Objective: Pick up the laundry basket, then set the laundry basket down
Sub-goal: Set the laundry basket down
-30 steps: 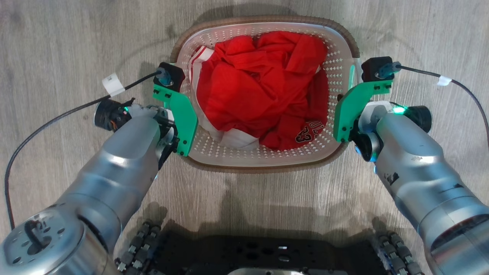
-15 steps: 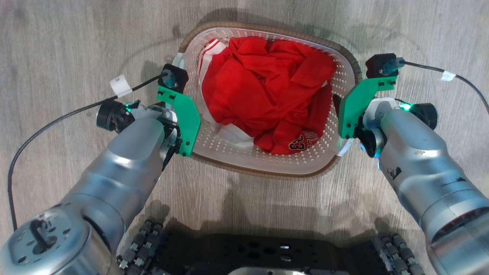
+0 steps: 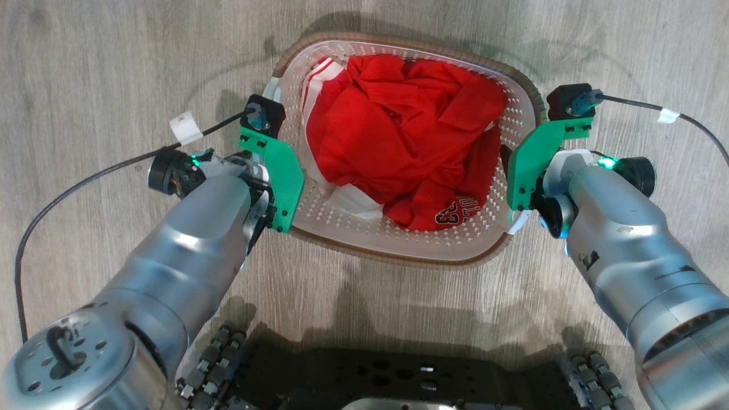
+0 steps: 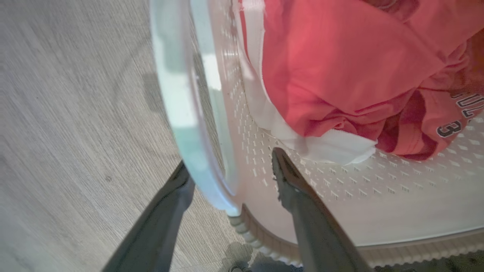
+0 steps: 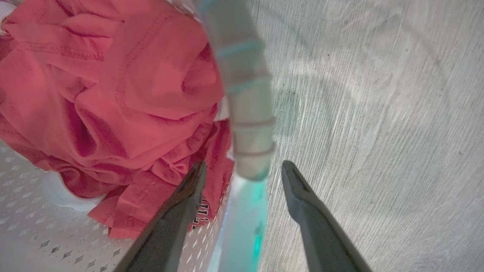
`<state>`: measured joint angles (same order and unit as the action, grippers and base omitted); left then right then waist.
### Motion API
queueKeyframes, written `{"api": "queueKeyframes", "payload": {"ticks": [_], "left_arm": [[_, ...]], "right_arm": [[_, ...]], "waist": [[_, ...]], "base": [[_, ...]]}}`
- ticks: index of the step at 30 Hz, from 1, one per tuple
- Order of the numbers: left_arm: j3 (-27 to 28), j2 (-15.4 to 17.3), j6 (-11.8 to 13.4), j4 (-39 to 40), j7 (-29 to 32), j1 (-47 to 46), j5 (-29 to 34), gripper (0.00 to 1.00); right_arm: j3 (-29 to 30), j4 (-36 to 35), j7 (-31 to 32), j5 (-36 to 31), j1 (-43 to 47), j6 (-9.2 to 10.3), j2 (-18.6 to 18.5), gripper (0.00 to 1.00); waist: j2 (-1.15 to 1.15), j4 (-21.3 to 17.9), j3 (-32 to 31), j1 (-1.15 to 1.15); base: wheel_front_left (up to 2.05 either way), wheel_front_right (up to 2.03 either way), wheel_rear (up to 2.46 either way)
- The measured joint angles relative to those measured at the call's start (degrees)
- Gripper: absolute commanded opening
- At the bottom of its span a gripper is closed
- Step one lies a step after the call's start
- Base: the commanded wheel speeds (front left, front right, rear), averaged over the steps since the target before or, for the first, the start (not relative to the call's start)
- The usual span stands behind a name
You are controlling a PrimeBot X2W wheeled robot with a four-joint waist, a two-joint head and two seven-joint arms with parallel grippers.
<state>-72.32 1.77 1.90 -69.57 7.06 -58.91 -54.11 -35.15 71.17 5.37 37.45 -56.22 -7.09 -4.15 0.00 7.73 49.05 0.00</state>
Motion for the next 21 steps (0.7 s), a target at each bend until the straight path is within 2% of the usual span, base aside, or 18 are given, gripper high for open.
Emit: {"api": "queueKeyframes", "payload": {"ticks": [4, 6, 7, 12, 17, 18, 19, 21], "left_arm": [[-0.08, 0.0, 1.16, -0.02, -0.02, 0.04, -0.62, 1.0], [-0.08, 0.0, 1.46, -0.09, -0.15, 0.1, -0.65, 1.0], [-0.01, -0.01, 1.88, -0.14, -0.49, 0.1, -1.04, 1.0], [0.64, -0.01, 3.43, -0.4, -3.1, 0.09, -2.57, 1.0], [0.67, -0.01, 3.7, -0.47, -4.95, 0.1, -2.98, 1.0], [0.7, -0.01, 3.76, -0.46, -5.44, 0.12, -3.26, 1.0], [0.77, -0.01, 3.86, -0.44, -5.73, 0.13, -3.61, 1.0], [0.8, -0.02, 4.27, -0.36, -6.19, 0.2, -3.98, 1.0]], "right_arm": [[-0.29, 0.23, 0.0, 0.0, 0.0, 0.0, 0.0, 1.0], [-0.4, 0.43, 0.01, 0.0, 0.0, 0.0, 0.0, 0.82], [-0.44, 0.56, 0.01, 0.0, 0.0, 0.0, 0.0, 0.81], [-0.57, 1.53, 0.0, 0.0, 0.0, 0.0, 0.0, 1.0], [-0.31, 2.26, 0.0, -0.18, 0.0, 0.0, 0.0, 1.0], [-0.04, 2.36, 0.01, -0.18, 0.01, 0.0, 0.0, 0.95], [0.34, 2.48, 0.02, -0.18, 0.01, 0.0, 0.0, 0.62], [0.85, 2.83, 0.03, -0.81, 0.01, 0.0, -0.01, 0.21]], "waist": [[0.0, 0.15, -0.38, 0.0], [0.0, 0.26, -0.58, 0.0], [0.0, 0.32, -0.67, 0.0], [0.0, 0.78, -1.16, 0.0], [0.0, 1.22, -1.62, 0.0], [0.0, 1.32, -1.71, 0.0], [0.0, 1.4, -1.78, 0.0], [0.0, 1.58, -1.79, 0.0]], "base": [[0.0, 0.0, 0.0], [0.0, 0.0, 0.0], [0.0, 0.0, 0.0], [0.0, 0.0, 0.0], [0.0, 0.0, 0.0], [0.0, 0.0, 0.0], [0.0, 0.0, 0.0], [0.0, 0.0, 0.0]]}}
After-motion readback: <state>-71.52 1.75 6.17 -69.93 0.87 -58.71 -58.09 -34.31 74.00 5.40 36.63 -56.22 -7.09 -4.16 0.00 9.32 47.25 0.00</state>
